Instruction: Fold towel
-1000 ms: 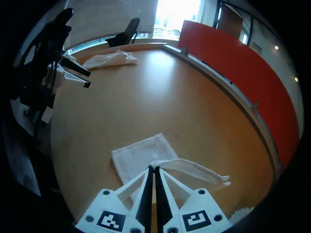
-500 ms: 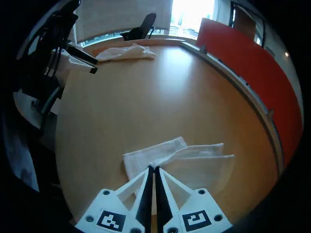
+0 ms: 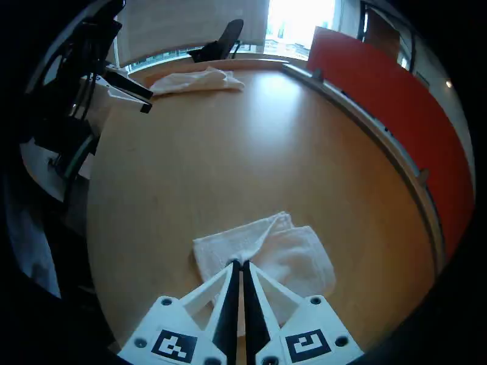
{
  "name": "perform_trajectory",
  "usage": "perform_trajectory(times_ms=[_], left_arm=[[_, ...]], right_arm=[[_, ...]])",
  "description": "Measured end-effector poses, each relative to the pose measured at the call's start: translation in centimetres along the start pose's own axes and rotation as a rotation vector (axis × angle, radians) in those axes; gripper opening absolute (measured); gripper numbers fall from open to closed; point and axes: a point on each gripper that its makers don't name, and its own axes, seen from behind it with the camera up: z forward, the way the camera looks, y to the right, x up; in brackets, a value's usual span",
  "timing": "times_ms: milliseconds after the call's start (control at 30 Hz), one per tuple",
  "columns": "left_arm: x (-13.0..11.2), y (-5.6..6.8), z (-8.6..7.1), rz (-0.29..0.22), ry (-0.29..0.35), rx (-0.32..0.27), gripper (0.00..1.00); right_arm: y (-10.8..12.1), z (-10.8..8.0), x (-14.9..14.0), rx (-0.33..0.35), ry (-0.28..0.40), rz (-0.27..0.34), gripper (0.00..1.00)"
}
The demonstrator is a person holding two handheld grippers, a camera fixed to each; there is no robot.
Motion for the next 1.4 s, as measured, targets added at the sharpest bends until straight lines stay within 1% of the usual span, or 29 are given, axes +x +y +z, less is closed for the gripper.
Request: perform_trajectory(times_ms=[167, 367, 567, 767, 833, 867, 1000, 1100, 1267, 1400], left_arm=[[-0.1, 0.2, 0.0, 0.002, 0.000, -0.002, 0.92], [-0.1, 0.4, 0.0, 0.002, 0.001, -0.004, 0.92], [-0.1, 0.4, -0.1, -0.001, 0.001, -0.001, 0.92], [-0.2, 0.3, -0.2, -0.018, -0.001, -0.001, 0.92], [-0.2, 0.2, -0.3, -0.015, 0.000, 0.002, 0.92], [-0.2, 0.2, -0.4, -0.013, 0.000, 0.003, 0.92], [-0.2, 0.1, -0.5, -0.003, 0.000, 0.008, 0.92], [-0.2, 0.2, -0.6, -0.005, 0.000, 0.007, 0.92], [-0.1, 0.3, -0.7, -0.009, 0.003, 0.006, 0.92], [-0.2, 0.3, -0.7, -0.007, 0.004, 0.006, 0.92]], right_arm=[[0.0, -0.5, 0.1, -0.004, 0.004, -0.008, 0.04], [-0.1, -0.5, 0.1, -0.001, 0.007, -0.008, 0.04], [-0.3, -0.3, 0.0, 0.009, 0.009, -0.008, 0.04], [-0.4, 0.1, -0.1, 0.013, 0.012, 0.012, 0.08], [-0.4, 0.2, -0.2, 0.011, 0.013, 0.020, 0.12], [-0.4, 0.2, -0.2, 0.010, 0.013, 0.023, 0.17], [-0.3, 0.2, -0.4, 0.003, 0.013, 0.037, 0.48], [-0.2, 0.1, -0.6, -0.006, 0.014, 0.045, 0.68], [-0.1, -0.2, -1.4, -0.023, 0.011, 0.067, 0.77], [-0.1, -0.3, -2.8, -0.030, -0.004, 0.103, 0.77]])
